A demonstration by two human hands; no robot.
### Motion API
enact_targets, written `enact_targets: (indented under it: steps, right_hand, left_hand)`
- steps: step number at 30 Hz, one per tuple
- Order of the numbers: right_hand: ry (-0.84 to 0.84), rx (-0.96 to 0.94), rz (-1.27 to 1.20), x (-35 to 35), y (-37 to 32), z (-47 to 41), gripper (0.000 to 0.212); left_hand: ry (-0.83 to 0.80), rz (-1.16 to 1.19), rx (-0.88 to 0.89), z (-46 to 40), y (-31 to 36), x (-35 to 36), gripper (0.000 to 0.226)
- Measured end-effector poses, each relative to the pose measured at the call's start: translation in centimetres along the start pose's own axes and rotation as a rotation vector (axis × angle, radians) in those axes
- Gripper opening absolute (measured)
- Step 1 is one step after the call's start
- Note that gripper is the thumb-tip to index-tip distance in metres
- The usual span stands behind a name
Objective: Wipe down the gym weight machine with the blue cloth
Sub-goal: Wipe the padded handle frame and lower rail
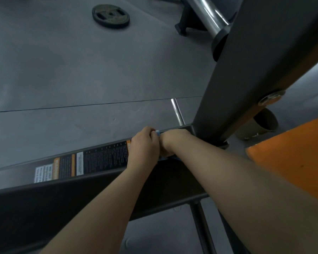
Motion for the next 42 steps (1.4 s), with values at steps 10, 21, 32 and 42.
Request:
enact_targets:
  steps: [10,21,32,42]
  right_hand:
    - [0.412,0.063,-0.340,0.1,2.5,1.3,0.032]
    - [0.474,0.205,-0.655,2.1,4.1,2.3,0.034]
    - [0.537,0.203,-0.527,1.3,3.2,1.3,0.030]
    - [0.797,0.127,-0.634,1.4,3.2,7.2,0.026]
  left_hand:
    - [-0.025,-0.097,0.192,0.6,0.7,0.5,0.025]
    - [-0.374,-0.252,0.086,0.4,0.9,3.1,0.036]
    - [-0.237,-0.209,0.094,0.6,0.8,1.7,0.028]
    - [-0.058,-0.026,0.118,4.8,3.0,-0.8,0.019]
Point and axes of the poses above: each hand's wrist, its own z-axis away from the middle knuckle, its own x-axis out of the palm, y = z × x, the point moved 6 cm from there along -z, towards the middle knuckle, and after that the axes turned 5 degrees about y, right-handed, at the moved point
